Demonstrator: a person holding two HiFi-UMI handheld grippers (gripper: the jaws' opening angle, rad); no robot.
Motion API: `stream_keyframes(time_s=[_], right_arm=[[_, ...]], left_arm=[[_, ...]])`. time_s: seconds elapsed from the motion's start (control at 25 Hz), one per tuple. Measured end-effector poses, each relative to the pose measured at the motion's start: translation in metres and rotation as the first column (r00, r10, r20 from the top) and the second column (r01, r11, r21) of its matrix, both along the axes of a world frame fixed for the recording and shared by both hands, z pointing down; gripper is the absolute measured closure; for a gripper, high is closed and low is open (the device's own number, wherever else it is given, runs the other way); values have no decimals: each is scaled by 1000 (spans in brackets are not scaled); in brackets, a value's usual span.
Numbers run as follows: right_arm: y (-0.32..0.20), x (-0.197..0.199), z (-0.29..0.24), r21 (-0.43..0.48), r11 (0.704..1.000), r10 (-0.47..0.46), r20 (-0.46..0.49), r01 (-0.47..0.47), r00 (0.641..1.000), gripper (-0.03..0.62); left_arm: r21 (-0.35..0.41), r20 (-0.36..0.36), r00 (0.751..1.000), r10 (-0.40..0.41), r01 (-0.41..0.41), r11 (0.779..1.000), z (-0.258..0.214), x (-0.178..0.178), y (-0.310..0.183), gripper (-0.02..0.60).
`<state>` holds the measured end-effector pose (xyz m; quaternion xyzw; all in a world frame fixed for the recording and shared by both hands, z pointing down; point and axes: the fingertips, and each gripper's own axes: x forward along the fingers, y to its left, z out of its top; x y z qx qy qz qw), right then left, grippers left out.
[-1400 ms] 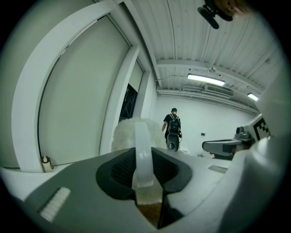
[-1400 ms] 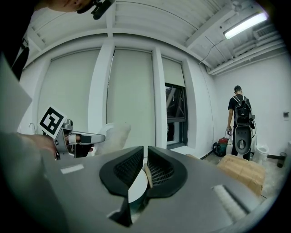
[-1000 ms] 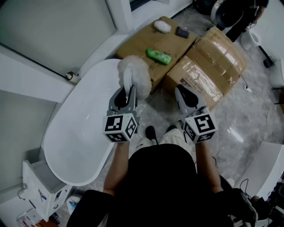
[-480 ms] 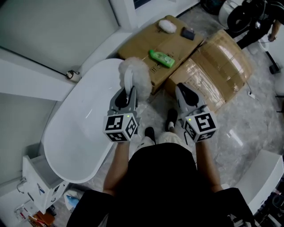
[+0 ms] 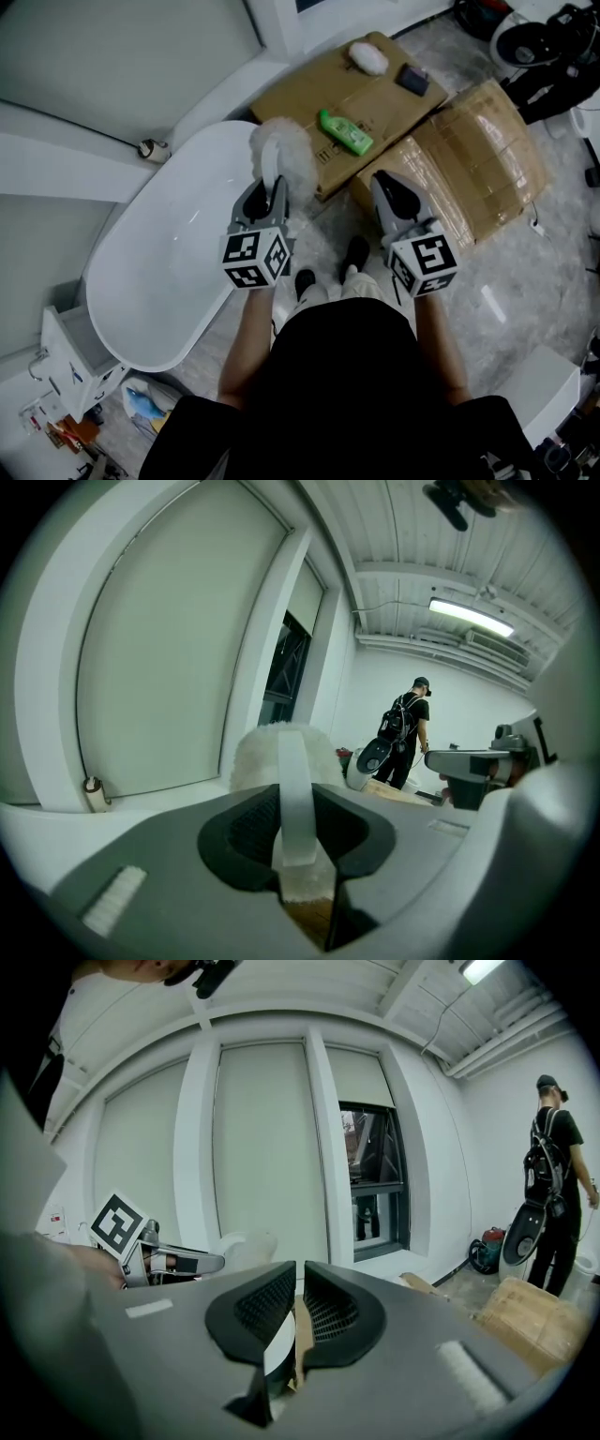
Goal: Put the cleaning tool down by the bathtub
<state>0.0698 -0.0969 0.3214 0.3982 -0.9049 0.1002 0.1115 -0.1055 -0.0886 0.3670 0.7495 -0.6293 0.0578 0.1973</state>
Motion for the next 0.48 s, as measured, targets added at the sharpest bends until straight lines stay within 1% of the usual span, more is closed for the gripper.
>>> stream_keyframes(time_s=[0.2, 0.48], right_arm=[[-31, 13, 11, -20, 998, -58, -4, 58, 998, 582], [-54, 23, 26, -41, 989, -146, -10, 145, 989, 582]], left_arm=[[-42, 13, 999, -53, 53, 998, 22, 12, -28, 492], [-94, 38, 994, -105, 108, 990, 47, 23, -49, 492]])
